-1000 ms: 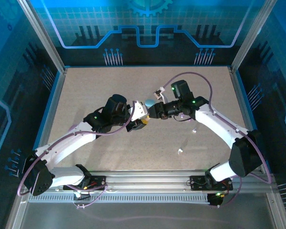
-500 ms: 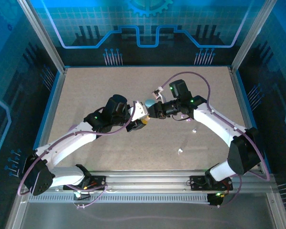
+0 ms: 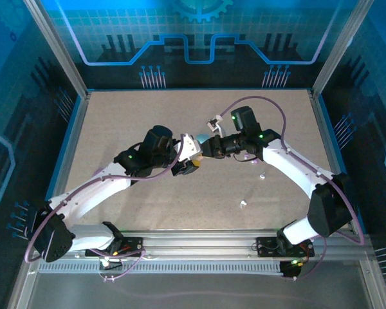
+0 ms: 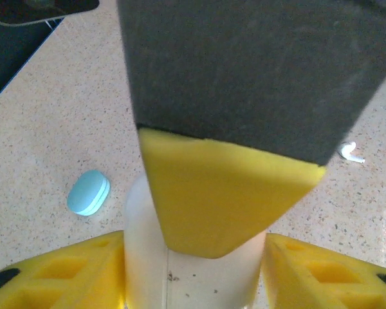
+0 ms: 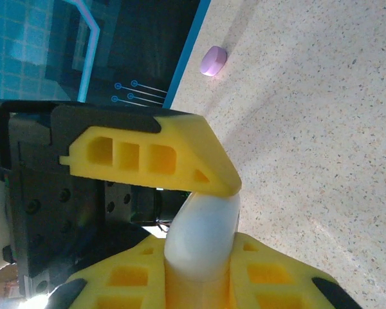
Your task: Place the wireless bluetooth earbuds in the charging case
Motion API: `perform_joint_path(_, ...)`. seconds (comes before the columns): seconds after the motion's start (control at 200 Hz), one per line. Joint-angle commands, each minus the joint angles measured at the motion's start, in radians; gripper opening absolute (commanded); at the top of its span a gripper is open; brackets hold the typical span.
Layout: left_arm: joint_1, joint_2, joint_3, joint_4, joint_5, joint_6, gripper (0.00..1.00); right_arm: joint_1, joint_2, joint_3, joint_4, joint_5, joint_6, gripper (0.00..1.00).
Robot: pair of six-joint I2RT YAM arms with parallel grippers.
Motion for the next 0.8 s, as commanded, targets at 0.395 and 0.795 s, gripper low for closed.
perform_joint_path(0.395, 0.009, -0.013, 0.003, 0.054, 0.080, -0.086, 0.79, -0.058, -0.039, -0.068, 0.123, -0.036, 0.045, 0.16)
perform_joint_path(0.795, 0.218, -0.089, -0.142, 0.380, 0.439, -0.494, 0.85, -0.142, -0.078, -0.111, 0.243, -0.100, 0.061, 0.16)
